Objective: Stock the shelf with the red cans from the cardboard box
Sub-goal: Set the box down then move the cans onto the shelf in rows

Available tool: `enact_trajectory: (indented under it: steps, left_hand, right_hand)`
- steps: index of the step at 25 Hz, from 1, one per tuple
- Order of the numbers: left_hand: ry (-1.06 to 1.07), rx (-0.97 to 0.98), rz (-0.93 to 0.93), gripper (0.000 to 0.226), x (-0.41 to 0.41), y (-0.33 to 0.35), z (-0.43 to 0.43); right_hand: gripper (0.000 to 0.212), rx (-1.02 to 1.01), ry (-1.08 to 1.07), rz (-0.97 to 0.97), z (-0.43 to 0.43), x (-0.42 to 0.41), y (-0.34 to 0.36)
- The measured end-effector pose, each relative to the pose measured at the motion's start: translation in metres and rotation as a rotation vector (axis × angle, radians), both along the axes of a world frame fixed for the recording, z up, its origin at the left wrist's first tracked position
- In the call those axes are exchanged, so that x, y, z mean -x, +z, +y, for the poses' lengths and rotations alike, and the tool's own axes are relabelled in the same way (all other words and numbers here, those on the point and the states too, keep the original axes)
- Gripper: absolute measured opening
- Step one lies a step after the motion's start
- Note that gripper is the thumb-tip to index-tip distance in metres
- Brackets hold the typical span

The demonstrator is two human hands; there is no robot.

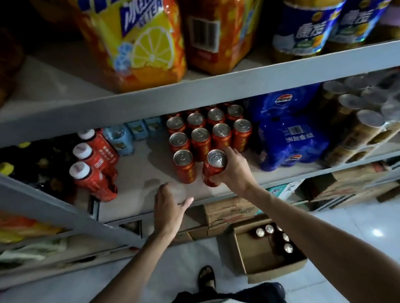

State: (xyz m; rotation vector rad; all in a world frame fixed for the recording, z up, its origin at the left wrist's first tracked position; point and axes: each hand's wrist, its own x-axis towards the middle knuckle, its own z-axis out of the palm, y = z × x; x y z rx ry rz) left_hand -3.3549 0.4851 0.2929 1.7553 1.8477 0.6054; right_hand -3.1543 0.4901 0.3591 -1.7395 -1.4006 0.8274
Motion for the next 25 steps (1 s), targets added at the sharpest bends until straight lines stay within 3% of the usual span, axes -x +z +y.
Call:
enact_trajectory:
  steps: [3,8,13,25]
  left_hand:
    - [-0.168,0.151,0.292,0.09,0.001,-0.011,0.023]
    - [-0.192,0.277,0.383,0.103,-0.003,-0.018,0.043]
    - [-0.225,0.269,0.36,0.113,0.002,-0.024,0.041]
    - [-0.215,0.304,0.361,0.123,0.003,-0.023,0.045]
  right_hand:
    - [0.077,-0.013,0.047,-0.032,0.019,0.002,-0.019]
    - [0.076,0.02,0.029,0.05,0.024,0.008,-0.038]
    - [0.089,-0.023,-0.03,0.056,0.018,0.012,-0.049]
    - [0.073,0.038,-0.038,0.011,0.041,0.017,-0.052]
